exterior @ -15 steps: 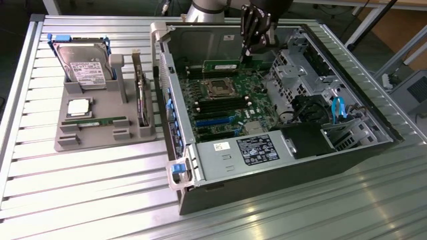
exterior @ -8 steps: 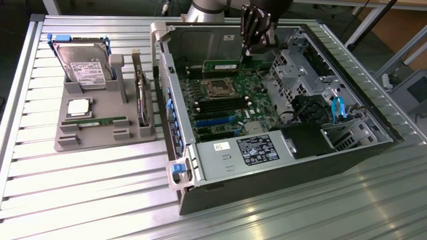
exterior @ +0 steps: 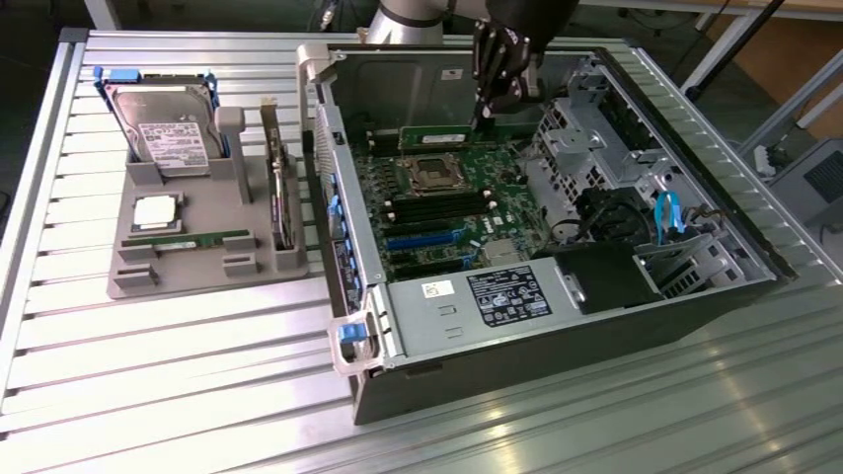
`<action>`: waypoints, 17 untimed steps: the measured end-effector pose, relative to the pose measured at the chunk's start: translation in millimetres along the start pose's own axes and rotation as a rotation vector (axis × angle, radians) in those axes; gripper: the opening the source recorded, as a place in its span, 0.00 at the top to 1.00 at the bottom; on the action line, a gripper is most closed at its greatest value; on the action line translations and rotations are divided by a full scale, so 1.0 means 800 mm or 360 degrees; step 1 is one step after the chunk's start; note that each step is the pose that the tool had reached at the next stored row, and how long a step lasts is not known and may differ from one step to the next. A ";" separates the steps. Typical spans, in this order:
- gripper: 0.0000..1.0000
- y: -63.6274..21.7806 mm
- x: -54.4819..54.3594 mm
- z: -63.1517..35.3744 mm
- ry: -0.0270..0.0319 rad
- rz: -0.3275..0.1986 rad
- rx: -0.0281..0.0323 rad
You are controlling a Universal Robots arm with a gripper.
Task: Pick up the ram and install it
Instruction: 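Insert the ram into the slot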
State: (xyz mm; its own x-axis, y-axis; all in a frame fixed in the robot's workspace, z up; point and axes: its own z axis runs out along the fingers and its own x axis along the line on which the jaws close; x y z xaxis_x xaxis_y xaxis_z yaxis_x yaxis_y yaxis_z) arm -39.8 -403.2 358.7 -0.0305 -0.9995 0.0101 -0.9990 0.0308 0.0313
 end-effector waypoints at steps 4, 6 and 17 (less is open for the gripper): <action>0.89 0.000 0.000 0.016 -0.00001 0.0000 0.00025; 0.89 -0.001 0.000 0.027 0.00000 0.0000 0.00036; 0.89 -0.003 -0.001 0.082 -0.00006 0.0000 0.00160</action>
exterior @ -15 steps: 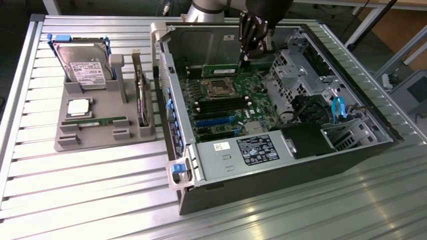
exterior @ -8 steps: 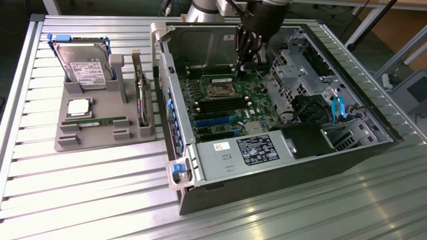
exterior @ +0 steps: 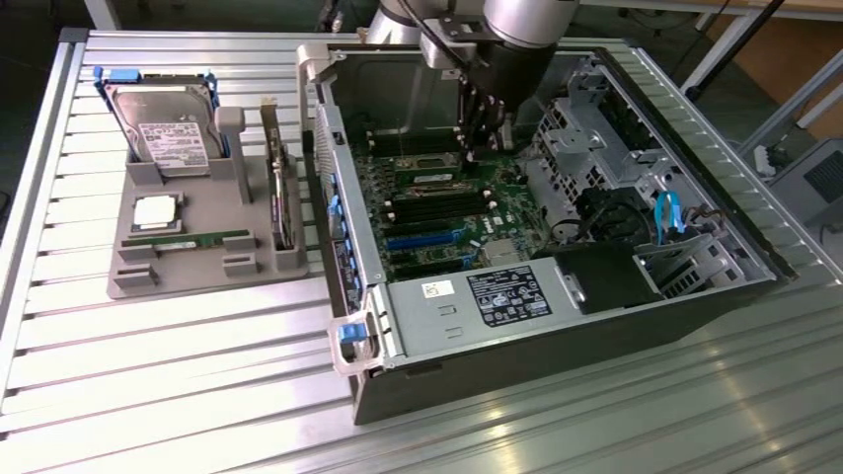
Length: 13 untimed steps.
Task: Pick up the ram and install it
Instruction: 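Insert the ram into the slot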
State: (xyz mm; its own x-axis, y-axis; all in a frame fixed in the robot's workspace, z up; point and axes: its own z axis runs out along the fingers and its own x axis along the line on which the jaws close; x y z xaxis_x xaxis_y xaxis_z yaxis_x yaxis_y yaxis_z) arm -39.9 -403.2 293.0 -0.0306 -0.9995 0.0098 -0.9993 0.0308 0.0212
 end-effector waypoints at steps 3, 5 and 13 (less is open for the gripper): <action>0.89 0.000 0.000 0.013 0.00000 0.0000 0.00029; 0.89 0.000 0.000 0.020 0.00000 0.0000 0.00045; 0.89 -0.011 -0.001 0.030 -0.00002 0.0000 0.00057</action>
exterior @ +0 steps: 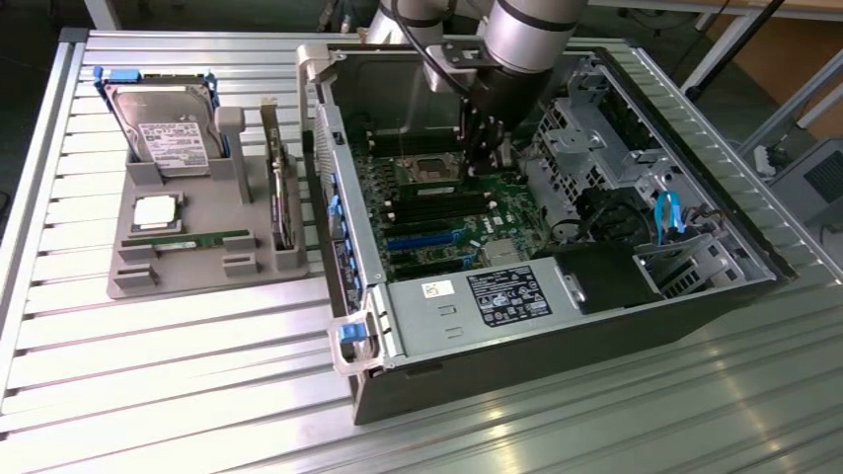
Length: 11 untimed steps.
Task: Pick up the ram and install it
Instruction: 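Insert the ram into the slot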
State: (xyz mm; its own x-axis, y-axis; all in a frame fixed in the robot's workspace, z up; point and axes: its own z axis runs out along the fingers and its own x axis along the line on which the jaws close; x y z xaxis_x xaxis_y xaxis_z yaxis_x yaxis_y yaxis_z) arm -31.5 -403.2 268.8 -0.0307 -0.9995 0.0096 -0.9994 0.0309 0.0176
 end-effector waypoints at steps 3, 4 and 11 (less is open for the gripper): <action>0.89 0.000 0.000 0.013 0.00000 0.0000 0.00059; 0.89 0.000 0.000 0.016 0.00000 0.0000 0.00063; 0.89 0.000 0.000 0.027 -0.00001 0.0000 0.00105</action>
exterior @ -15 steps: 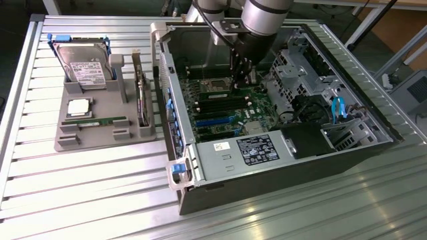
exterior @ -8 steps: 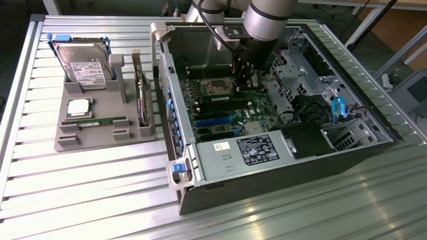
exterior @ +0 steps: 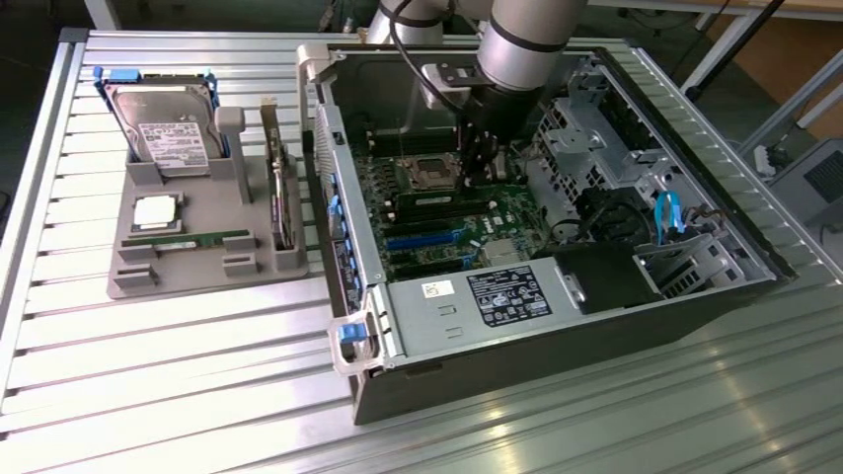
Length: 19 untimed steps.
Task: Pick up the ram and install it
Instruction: 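Insert the ram into the slot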
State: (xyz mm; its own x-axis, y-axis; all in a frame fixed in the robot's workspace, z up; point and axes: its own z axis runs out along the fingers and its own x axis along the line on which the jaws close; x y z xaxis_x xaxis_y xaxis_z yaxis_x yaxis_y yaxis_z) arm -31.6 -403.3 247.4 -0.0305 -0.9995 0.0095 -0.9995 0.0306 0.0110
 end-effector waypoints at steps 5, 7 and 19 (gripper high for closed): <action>0.89 0.000 0.000 0.000 0.00004 -0.0030 0.00003; 0.89 0.000 0.000 0.000 0.00005 -0.0043 0.00004; 0.89 0.000 0.000 0.001 0.00003 -0.0032 0.00003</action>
State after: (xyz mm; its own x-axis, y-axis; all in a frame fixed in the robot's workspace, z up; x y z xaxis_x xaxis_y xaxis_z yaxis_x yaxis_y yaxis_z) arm -31.3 -403.4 246.5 -0.0106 -0.9999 0.0095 -0.9999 0.0107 0.0110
